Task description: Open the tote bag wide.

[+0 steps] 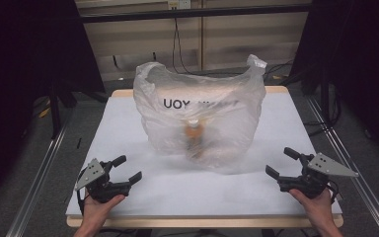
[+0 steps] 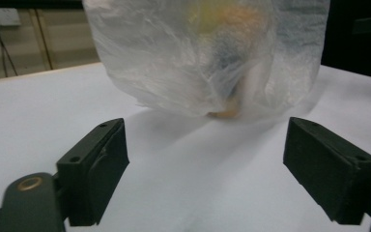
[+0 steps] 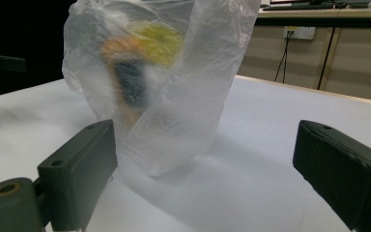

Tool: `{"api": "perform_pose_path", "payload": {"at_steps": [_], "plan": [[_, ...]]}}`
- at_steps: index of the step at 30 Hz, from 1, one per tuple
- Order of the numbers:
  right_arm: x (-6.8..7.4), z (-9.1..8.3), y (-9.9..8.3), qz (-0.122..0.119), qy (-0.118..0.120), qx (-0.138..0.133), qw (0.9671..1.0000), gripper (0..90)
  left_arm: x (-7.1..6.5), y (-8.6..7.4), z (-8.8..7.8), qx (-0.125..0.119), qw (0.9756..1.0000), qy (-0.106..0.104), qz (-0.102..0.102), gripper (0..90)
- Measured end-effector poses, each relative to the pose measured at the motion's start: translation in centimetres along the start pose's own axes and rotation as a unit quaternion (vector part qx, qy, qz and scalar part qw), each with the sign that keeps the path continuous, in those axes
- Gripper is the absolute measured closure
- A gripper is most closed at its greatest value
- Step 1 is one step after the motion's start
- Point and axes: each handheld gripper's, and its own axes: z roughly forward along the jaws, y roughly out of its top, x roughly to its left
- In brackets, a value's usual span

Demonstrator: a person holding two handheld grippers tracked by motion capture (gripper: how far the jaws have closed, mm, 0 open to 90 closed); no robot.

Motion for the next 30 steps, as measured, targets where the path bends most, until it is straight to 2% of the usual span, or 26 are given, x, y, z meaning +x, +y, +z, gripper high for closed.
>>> {"api": "perform_pose_path", "payload": {"at_steps": [1,3,4,5,6,7,8,9,10,11,12,13,14,15,17,18,19,20,21,22,24,25,26,28,30], "plan": [[0.0,0.1,0.0,0.001,0.001,0.004,1.0,8.9,0.0,0.0,0.0,0.0,1.0,0.0,0.0,17.7],[0.1,0.3,-0.1,0.003,0.001,0.008,1.0,9.3,-0.3,0.1,0.3,0.008,0.9998,-0.016,-0.004,19.4],[0.2,0.5,-0.2,0.001,0.002,0.016,0.9999,15.1,-0.3,0.1,0.4,0.014,0.9996,-0.023,0.005,23.4],[0.2,0.5,-0.2,0.001,0.002,0.016,0.9999,15.1,-0.5,0.1,0.5,0.014,0.9996,-0.023,0.001,23.4],[0.2,0.6,-0.2,-0.001,0.005,0.015,0.9999,17.9,-0.5,0.2,0.5,0.019,0.9993,-0.03,0.007,24.9],[0.2,0.7,-0.1,0.001,0.014,0.019,0.9997,21.6,-0.6,0.2,0.6,0.019,0.9989,-0.041,0.005,29.5],[0.2,0.8,-0.1,0.005,0.02,0.022,0.9995,26.2,-0.7,0.3,0.6,0.023,0.999,-0.037,0.008,32.8],[0.3,1.0,0.0,0.01,0.035,0.026,0.999,37.6,-0.7,0.4,0.6,0.025,0.9986,-0.044,0.01,39.2],[0.3,1.0,0.0,0.01,0.035,0.026,0.999,37.6,-0.6,0.5,0.6,0.025,0.9984,-0.047,0.015,39.2],[0.3,1.1,0.0,0.007,0.041,0.028,0.9987,42.7,-0.7,0.6,0.5,0.03,0.9987,-0.042,0.006,43.7],[0.5,1.4,0.2,0.004,0.056,0.033,0.9979,51.2,-0.7,0.8,0.5,0.033,0.9987,-0.037,0.009,48.5],[0.7,1.5,0.3,0.001,0.058,0.032,0.9978,54.1,-0.6,0.9,0.4,0.037,0.9982,-0.047,0.004,55.4],[0.7,1.5,0.3,0.001,0.058,0.032,0.9978,54.1,-0.7,1.0,0.4,0.039,0.9983,-0.044,0.004,55.4],[0.8,1.6,0.3,-0.006,0.065,0.037,0.9972,58.6,-0.8,1.2,0.5,0.043,0.9981,-0.045,0.003,57.0],[1.0,1.8,0.4,-0.012,0.067,0.039,0.997,63.7,-1.0,1.5,0.5,0.054,0.9969,-0.056,0.004,64.9],[1.0,2.0,0.6,-0.01,0.076,0.04,0.9962,71.0,-1.1,1.6,0.5,0.059,0.9966,-0.058,0.005,68.2],[1.0,2.0,0.6,-0.01,0.076,0.04,0.9962,71.0,-1.2,1.7,0.6,0.056,0.996,-0.069,0.005,68.2],[1.0,2.2,0.8,-0.009,0.084,0.044,0.9954,76.2,-1.3,1.9,0.6,0.057,0.9958,-0.072,0.009,74.0],[1.0,2.2,0.8,-0.009,0.084,0.044,0.9954,76.2,-1.3,2.1,0.7,0.06,0.9958,-0.068,0.015,74.0],[0.9,2.4,0.9,-0.008,0.089,0.045,0.9949,78.6,-1.5,2.2,0.8,0.056,0.9956,-0.075,0.004,75.1],[0.9,2.8,1.2,-0.003,0.106,0.058,0.9927,85.3,-1.5,2.4,0.9,0.052,0.996,-0.073,-0.002,79.1],[1.0,3.2,1.6,-0.006,0.115,0.063,0.9914,90.0,-1.6,2.5,1.1,0.047,0.9951,-0.087,-0.008,86.0],[1.1,3.4,1.7,-0.003,0.119,0.064,0.9909,90.0,-1.7,2.6,1.1,0.052,0.9952,-0.083,-0.005,88.1],[1.1,3.7,1.9,0.001,0.124,0.065,0.9901,90.0,-1.8,2.8,1.3,0.052,0.9939,-0.097,-0.007,89.7],[1.6,4.2,2.5,-0.002,0.134,0.074,0.9882,90.0,-2.1,3.0,1.5,0.062,0.993,-0.1,0.001,90.0]]}}
